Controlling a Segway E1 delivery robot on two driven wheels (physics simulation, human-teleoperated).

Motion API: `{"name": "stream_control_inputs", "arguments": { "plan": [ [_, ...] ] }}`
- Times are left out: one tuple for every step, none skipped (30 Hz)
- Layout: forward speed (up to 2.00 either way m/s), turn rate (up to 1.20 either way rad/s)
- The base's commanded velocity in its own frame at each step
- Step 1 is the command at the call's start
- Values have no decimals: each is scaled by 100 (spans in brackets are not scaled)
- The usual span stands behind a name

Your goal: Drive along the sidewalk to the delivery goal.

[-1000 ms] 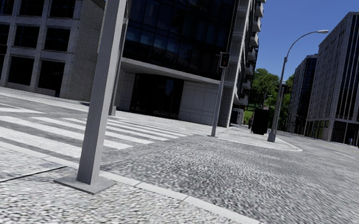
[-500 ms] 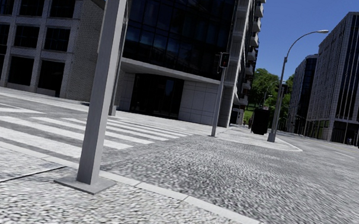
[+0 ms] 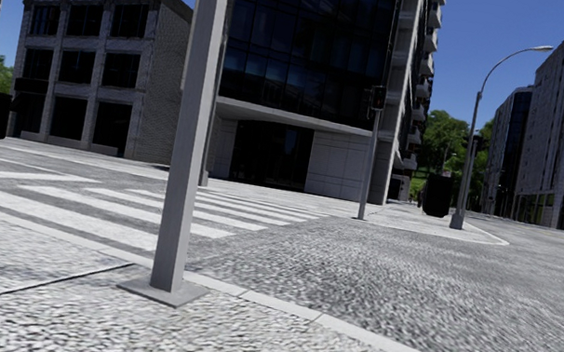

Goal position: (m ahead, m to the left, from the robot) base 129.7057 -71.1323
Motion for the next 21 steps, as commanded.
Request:
{"name": "stream_control_inputs", "arguments": {
  "plan": [
    [0, 62],
    [0, 62],
    [0, 62],
    [0, 63],
    [0, 63],
    [0, 63],
    [0, 63],
    [0, 63],
    [3, 63],
    [3, 63],
    [10, 63],
    [13, 63],
    [13, 63],
    [13, 63],
    [18, 63],
    [27, 63],
    [27, 63],
    [43, 63],
    [64, 63],
    [75, 63],
    [75, 63]
  ]
}}
